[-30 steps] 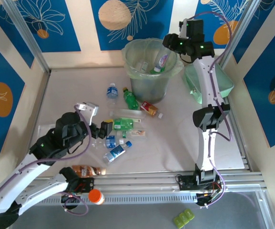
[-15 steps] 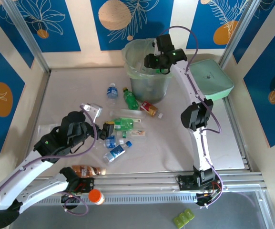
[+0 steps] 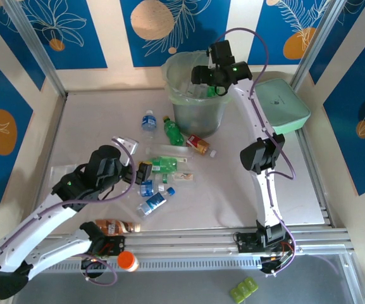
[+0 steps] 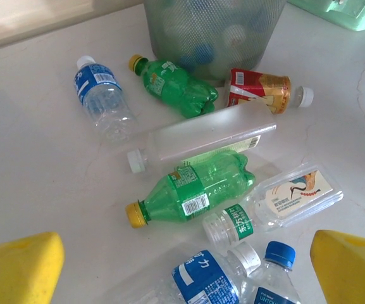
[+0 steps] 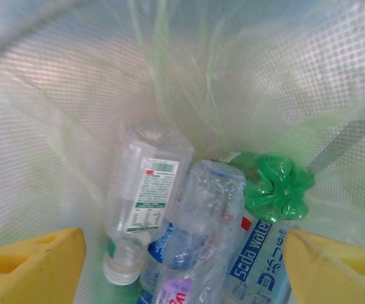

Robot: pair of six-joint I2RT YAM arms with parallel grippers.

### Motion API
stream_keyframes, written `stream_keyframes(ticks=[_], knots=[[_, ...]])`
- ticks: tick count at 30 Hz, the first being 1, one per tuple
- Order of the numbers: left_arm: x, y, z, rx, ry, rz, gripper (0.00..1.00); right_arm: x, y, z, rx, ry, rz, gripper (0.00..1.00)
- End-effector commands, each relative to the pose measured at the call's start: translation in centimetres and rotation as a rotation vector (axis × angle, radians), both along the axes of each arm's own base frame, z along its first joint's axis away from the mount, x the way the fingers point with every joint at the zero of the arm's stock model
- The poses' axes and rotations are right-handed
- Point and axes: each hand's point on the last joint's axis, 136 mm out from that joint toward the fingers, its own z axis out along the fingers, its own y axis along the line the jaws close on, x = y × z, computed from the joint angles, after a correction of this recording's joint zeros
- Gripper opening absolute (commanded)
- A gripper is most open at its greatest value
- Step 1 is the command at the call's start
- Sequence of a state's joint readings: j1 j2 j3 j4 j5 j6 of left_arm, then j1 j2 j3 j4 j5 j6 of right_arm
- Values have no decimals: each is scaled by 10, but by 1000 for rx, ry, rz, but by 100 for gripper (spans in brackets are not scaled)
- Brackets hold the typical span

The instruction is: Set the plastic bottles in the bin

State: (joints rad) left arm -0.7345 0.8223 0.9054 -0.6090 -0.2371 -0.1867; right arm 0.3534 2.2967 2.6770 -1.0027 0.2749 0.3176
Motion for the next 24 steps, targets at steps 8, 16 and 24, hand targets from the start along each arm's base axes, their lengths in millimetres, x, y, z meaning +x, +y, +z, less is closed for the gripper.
stream_keyframes(ticks=[8,16,24], knots=[[11,-4,23,-97,98,92,99,-93,18,156,122,-283,68,69],[73,0,19,-179,247,313,99,-203,44,126,190,-318,153,66],[149,5,-31,-195,387,461,99,-285,8,59,325,-207,169,66]])
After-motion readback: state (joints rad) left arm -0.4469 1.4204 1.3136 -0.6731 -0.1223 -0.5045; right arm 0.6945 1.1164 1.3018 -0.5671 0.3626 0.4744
